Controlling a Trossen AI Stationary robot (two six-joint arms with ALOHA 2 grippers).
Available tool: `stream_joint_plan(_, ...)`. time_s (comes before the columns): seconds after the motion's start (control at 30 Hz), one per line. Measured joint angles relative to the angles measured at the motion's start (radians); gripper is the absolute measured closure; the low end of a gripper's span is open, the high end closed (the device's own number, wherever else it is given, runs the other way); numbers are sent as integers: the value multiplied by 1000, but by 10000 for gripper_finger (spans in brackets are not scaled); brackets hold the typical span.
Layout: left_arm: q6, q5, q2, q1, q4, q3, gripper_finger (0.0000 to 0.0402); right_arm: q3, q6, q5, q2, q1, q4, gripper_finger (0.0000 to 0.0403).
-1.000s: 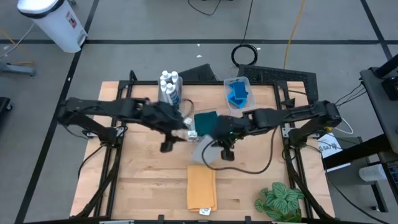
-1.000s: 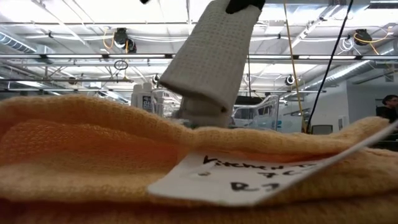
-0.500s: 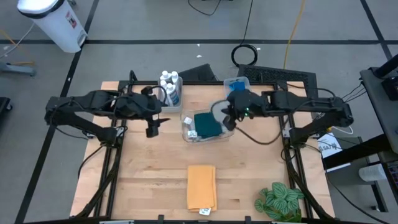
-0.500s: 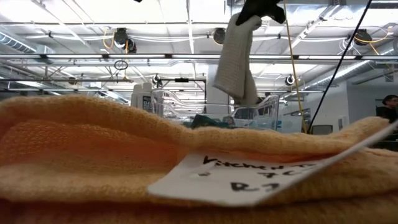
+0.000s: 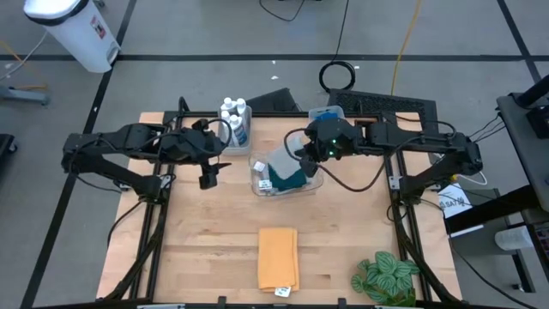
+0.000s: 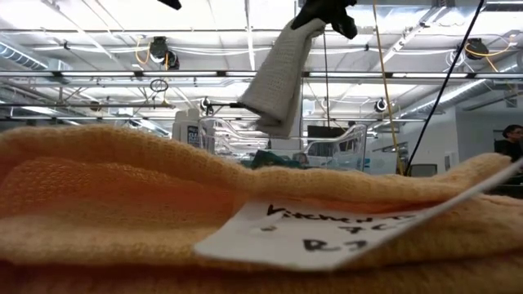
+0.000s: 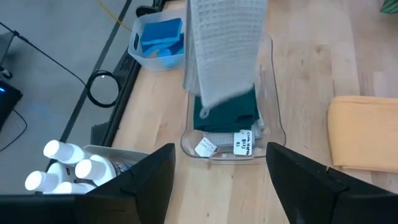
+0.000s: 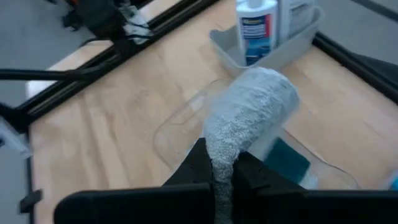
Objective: Pick & Place Kitchen Items
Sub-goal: Put the gray towel into the transparent bin
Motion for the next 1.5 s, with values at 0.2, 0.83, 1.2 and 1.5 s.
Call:
stream_joint_plan(0.2,29,69,-66,0,46,-50,146,0,-57,-9,-15,-1,-26,401)
stream_joint_plan(0.83,-75,70,-584,48,301,-548,146,-497,-349,-9,-346,-13,499,402)
stream_joint_plan(1.2,-147,70,-568,48,302,-552,146,-936,-503,-9,-584,-13,973,403)
stream_joint_plan(1.5,-132,53,-561,47,301,-552,146,-999,-562,-10,-742,2,916,403)
